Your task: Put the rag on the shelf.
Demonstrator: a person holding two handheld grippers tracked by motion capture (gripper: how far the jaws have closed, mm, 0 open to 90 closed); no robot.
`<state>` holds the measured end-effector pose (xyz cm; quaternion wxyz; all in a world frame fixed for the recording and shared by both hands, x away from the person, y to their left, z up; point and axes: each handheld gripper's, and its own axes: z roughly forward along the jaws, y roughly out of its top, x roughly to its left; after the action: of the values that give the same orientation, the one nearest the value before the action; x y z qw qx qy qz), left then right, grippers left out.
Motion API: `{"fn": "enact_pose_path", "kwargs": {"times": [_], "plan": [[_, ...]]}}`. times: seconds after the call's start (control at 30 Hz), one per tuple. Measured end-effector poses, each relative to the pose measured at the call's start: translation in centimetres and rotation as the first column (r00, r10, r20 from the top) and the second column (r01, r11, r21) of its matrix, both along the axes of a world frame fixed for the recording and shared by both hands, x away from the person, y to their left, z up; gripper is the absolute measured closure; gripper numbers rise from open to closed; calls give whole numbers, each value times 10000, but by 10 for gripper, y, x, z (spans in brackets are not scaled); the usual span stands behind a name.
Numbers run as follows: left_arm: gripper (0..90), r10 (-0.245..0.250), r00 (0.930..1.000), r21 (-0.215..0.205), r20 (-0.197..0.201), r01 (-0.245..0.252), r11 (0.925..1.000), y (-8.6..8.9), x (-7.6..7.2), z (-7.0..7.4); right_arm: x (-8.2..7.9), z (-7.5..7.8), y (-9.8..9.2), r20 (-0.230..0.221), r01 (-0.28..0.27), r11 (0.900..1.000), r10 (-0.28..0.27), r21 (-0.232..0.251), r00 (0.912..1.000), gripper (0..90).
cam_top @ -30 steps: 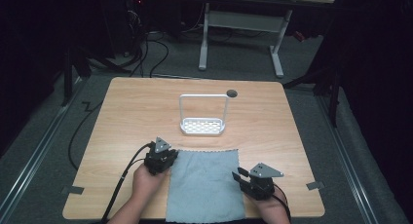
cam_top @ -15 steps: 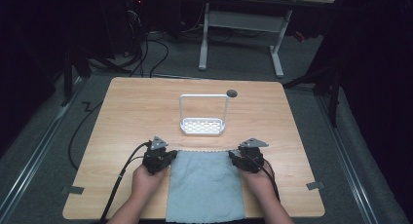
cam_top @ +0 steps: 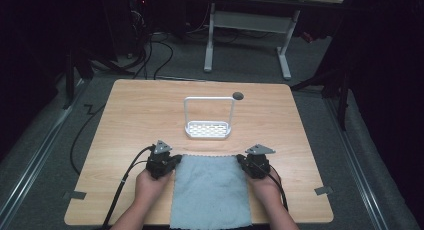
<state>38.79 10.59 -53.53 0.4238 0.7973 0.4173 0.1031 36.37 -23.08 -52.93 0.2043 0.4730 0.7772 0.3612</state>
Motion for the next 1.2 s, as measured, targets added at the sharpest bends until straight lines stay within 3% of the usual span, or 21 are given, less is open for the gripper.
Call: {"fn": "enact_pose_path", "kwargs": {"times": [0.17, 0.23, 0.5, 0.63, 0.83, 1.1, 1.2], "plan": [[897, -66, 9992, -706, 403, 95, 9975, 7, -9, 4, -12, 9, -1, 642, -24, 9978, -19, 665, 9979, 888], [897, -30, 9981, -762, 617, 77, 9971, 9, -13, 7, -16, 15, 0, 945, -81, 9963, 0, 852, 9955, 888], [897, 173, 9875, -1676, 1566, 93, 9858, 18, -25, 32, -32, 35, 7, 1971, -486, 9924, 255, 1132, 9801, 888], [897, 336, 9788, -1850, 2019, 44, 9827, 21, -29, 44, -38, 46, 9, 2495, -571, 9908, 249, 1226, 9681, 888], [900, 493, 9652, -1974, 2569, 25, 9803, 24, -26, 63, -39, 62, 6, 2904, -616, 9874, 168, 1460, 9568, 888], [900, 651, 9464, -2177, 3164, 57, 9760, 25, -19, 86, -36, 89, 5, 3655, -593, 9842, -58, 1667, 9308, 888], [900, 702, 9364, -2290, 3439, 111, 9734, 22, -18, 95, -34, 99, 4, 3940, -595, 9836, -125, 1701, 9190, 889]]}}
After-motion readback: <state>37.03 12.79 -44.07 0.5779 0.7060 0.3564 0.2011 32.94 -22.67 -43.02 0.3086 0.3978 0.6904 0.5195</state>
